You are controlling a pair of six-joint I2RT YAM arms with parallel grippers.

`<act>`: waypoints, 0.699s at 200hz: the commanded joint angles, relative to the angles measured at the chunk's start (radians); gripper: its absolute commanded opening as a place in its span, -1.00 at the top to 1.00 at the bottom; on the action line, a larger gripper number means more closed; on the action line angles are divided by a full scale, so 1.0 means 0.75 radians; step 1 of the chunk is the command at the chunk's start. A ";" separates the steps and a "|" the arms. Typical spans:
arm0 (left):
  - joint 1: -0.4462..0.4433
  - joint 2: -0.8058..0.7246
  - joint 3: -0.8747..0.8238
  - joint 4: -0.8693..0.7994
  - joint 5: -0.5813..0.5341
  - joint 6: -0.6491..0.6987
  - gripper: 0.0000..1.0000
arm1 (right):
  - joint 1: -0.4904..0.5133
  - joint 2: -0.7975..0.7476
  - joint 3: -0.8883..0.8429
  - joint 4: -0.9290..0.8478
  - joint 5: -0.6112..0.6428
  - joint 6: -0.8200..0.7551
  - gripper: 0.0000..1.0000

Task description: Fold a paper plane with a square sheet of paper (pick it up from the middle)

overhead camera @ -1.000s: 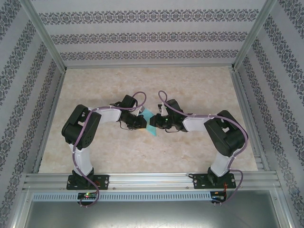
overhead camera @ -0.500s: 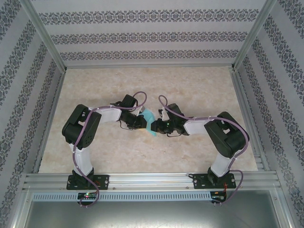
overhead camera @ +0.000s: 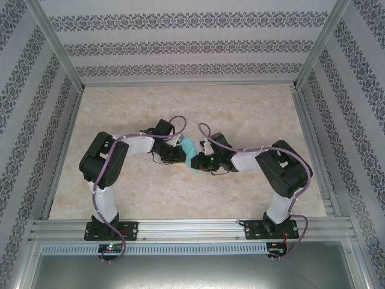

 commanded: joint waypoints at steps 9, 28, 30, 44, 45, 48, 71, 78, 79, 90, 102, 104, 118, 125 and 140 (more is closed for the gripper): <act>-0.016 0.105 -0.022 -0.036 -0.200 0.046 0.67 | 0.032 0.006 -0.014 -0.087 0.000 -0.061 0.61; -0.015 0.108 -0.019 -0.045 -0.204 0.052 0.67 | 0.041 -0.013 -0.019 -0.117 0.022 -0.077 0.60; -0.015 0.109 -0.017 -0.046 -0.206 0.051 0.67 | 0.041 -0.016 -0.020 -0.123 0.024 -0.081 0.60; -0.016 0.111 -0.015 -0.050 -0.207 0.054 0.67 | 0.047 -0.033 -0.021 -0.150 0.039 -0.095 0.60; -0.016 0.111 -0.016 -0.051 -0.208 0.054 0.67 | 0.048 -0.035 -0.021 -0.153 0.039 -0.096 0.61; -0.015 0.113 -0.014 -0.050 -0.207 0.054 0.67 | 0.049 -0.039 -0.022 -0.156 0.041 -0.097 0.60; -0.016 0.121 -0.010 -0.055 -0.208 0.055 0.67 | 0.066 -0.067 -0.022 -0.197 0.058 -0.111 0.59; -0.015 0.122 -0.009 -0.055 -0.208 0.054 0.67 | 0.069 -0.077 -0.026 -0.199 0.062 -0.111 0.58; -0.015 0.122 -0.009 -0.056 -0.208 0.055 0.67 | 0.070 -0.078 -0.027 -0.198 0.063 -0.111 0.58; -0.016 0.123 -0.008 -0.057 -0.206 0.057 0.67 | 0.073 -0.092 -0.036 -0.198 0.065 -0.107 0.58; -0.015 0.125 -0.010 -0.057 -0.207 0.060 0.67 | 0.075 -0.100 -0.043 -0.196 0.066 -0.100 0.58; -0.016 0.127 -0.012 -0.057 -0.206 0.060 0.67 | 0.076 -0.101 -0.044 -0.196 0.066 -0.100 0.58; -0.015 0.130 -0.010 -0.055 -0.207 0.060 0.67 | 0.084 -0.097 -0.048 -0.188 0.064 -0.095 0.57; -0.015 0.133 -0.009 -0.054 -0.206 0.060 0.67 | 0.090 -0.093 -0.050 -0.184 0.062 -0.090 0.57; -0.016 0.132 -0.009 -0.054 -0.203 0.060 0.67 | 0.098 -0.084 -0.054 -0.181 0.064 -0.086 0.57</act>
